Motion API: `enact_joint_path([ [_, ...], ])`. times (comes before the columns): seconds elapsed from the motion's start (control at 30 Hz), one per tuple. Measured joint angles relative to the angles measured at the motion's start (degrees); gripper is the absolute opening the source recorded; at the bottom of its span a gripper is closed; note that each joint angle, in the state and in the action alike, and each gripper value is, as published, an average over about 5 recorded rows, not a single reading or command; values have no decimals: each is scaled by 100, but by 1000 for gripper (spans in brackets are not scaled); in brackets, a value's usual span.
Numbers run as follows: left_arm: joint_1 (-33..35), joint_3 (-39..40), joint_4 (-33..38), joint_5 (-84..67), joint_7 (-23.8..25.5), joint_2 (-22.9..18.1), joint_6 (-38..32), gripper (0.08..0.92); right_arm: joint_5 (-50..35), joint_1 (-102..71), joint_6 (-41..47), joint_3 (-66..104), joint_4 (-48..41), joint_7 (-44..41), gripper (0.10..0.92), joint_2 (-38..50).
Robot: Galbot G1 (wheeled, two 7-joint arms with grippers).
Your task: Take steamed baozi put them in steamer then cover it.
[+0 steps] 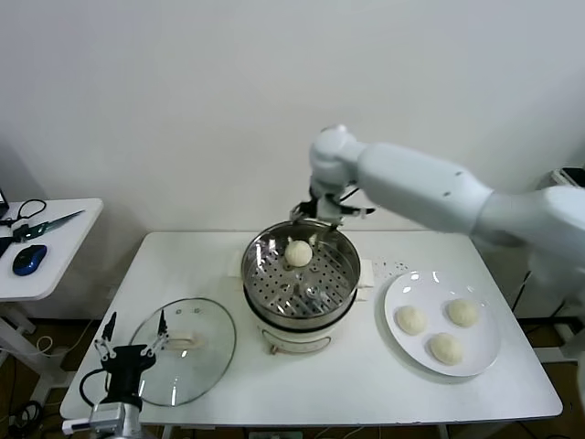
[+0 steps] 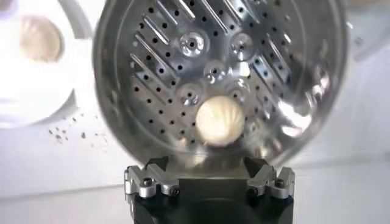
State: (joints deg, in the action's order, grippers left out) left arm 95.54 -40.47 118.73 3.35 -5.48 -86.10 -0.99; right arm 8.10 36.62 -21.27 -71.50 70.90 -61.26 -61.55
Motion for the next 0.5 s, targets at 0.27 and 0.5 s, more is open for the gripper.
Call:
enact_joint_path([
  [0.27,11,46,42,-10,0,5,14,823,-2089,396,1845,-770,474,226,823,1273],
  [0.5,30,61,54,-9,-6,-2,28,823,-2880,-130,2723,-772,581,266,823,2194],
])
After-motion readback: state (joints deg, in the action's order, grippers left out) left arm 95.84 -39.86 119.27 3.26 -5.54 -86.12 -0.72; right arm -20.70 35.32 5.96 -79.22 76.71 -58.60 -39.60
